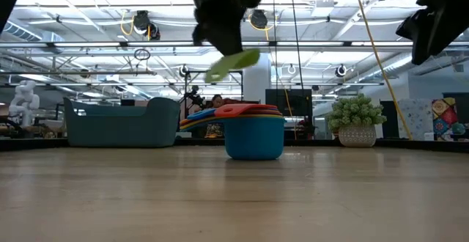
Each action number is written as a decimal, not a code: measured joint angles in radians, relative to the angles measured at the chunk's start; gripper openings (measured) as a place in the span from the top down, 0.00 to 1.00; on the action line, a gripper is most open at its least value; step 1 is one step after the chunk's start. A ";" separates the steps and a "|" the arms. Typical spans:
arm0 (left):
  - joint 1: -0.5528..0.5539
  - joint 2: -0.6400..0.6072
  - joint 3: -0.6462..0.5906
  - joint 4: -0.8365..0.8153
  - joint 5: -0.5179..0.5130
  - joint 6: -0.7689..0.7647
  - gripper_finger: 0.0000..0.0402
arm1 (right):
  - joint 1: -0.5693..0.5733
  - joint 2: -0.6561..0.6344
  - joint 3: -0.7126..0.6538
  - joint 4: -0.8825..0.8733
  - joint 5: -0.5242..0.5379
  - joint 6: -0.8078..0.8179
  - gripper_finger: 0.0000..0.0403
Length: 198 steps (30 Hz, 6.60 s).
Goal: Nest measuring cups in basket
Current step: Stack the green measuring cup on top of the red measuring cup, then adjust the stacked measuring cups
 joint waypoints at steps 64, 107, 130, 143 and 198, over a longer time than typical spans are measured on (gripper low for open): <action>-0.105 0.064 0.160 0.059 0.096 0.065 0.55 | 0.064 0.004 0.000 0.008 -0.016 0.025 0.61; -0.192 0.184 0.153 -0.029 -0.125 -0.391 0.07 | 0.131 0.002 -0.221 0.242 -0.291 -0.073 0.26; -0.180 0.223 0.152 -0.154 -0.174 -0.478 0.01 | 0.189 -0.003 -0.284 0.231 -0.340 0.086 0.26; -0.182 0.223 0.152 -0.210 -0.211 -0.511 0.01 | 0.189 -0.003 -0.284 0.231 -0.341 0.090 0.26; -0.238 0.230 0.066 0.093 -0.058 -0.577 1.00 | 0.189 -0.003 -0.284 0.236 -0.367 0.175 0.26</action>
